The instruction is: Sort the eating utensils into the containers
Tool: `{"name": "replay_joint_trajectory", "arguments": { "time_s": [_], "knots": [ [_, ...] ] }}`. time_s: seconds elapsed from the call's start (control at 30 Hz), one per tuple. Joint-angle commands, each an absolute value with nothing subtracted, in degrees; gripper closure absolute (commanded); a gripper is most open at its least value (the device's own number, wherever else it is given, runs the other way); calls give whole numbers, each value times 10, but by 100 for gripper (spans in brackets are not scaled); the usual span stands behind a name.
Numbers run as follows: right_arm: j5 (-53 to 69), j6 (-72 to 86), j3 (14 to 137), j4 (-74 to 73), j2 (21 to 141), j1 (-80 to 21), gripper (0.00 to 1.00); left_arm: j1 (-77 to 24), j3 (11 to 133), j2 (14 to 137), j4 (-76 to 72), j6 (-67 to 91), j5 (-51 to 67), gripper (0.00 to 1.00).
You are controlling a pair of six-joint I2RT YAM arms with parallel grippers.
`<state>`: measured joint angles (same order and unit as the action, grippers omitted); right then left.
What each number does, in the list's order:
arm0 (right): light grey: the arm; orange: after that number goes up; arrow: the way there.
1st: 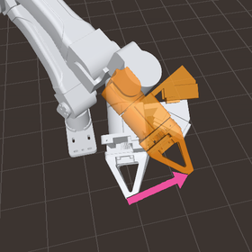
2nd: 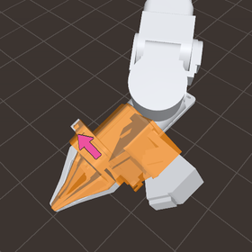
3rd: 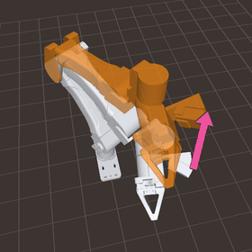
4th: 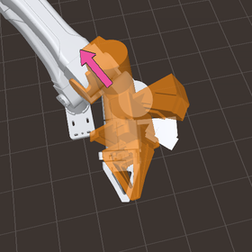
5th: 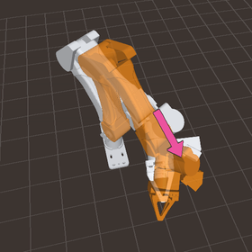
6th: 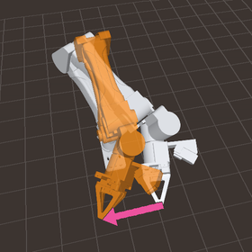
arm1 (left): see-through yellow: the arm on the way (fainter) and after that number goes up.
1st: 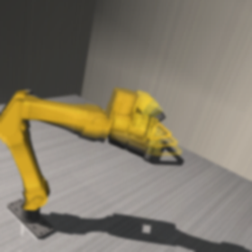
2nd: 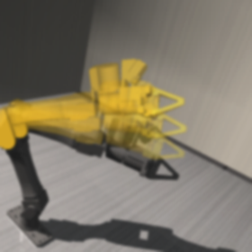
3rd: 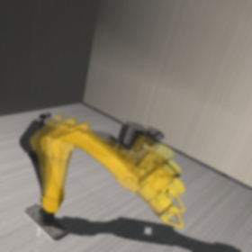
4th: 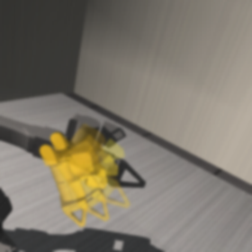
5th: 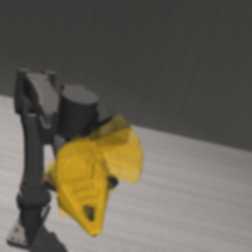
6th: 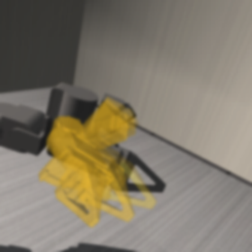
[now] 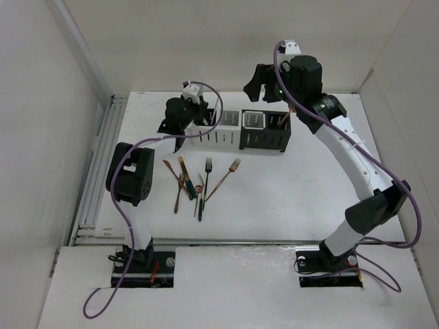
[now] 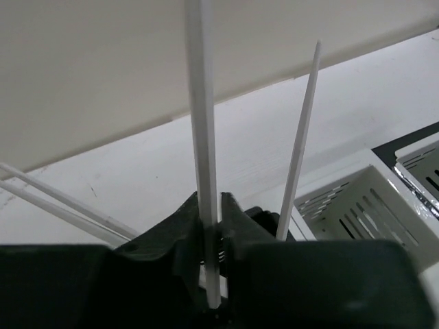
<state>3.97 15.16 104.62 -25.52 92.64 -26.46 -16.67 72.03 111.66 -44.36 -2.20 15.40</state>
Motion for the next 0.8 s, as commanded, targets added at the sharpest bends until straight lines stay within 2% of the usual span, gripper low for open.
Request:
{"name": "replay_joint_trajectory", "arguments": {
  "time_s": [0.0, 0.03, 0.07, 0.1, 0.33, 0.47, 0.6, 0.73, 0.77],
  "knots": [
    [36, 137, 1072, -266, 927, -262, 17, -164, 707, 1116, -496, -13, 155, 83],
    [36, 137, 1072, -266, 927, -262, 17, -164, 701, 1116, -496, -13, 155, 74],
    [36, 131, 1072, -272, 927, -262, 17, -164, 701, 1116, -496, -18, 161, 57],
    [36, 131, 1072, -272, 927, -262, 17, -164, 701, 1116, -496, -18, 161, 52],
    [31, 126, 1067, -277, 917, -262, 17, -164, 707, 1105, -462, -12, 155, 37],
    [-36, 120, 1067, -302, 911, -275, 17, -164, 732, 1069, -409, -7, 121, 30],
    [-35, 120, 1020, -298, 874, -280, 17, -164, 766, 1014, -345, -31, 49, 25],
    [-30, 144, 913, -253, 813, -280, 16, -182, 781, 937, -246, -103, 25, 19],
    [-30, 144, 899, -253, 794, -280, 0, -189, 781, 920, -206, -129, 48, 18]
  ]
}}
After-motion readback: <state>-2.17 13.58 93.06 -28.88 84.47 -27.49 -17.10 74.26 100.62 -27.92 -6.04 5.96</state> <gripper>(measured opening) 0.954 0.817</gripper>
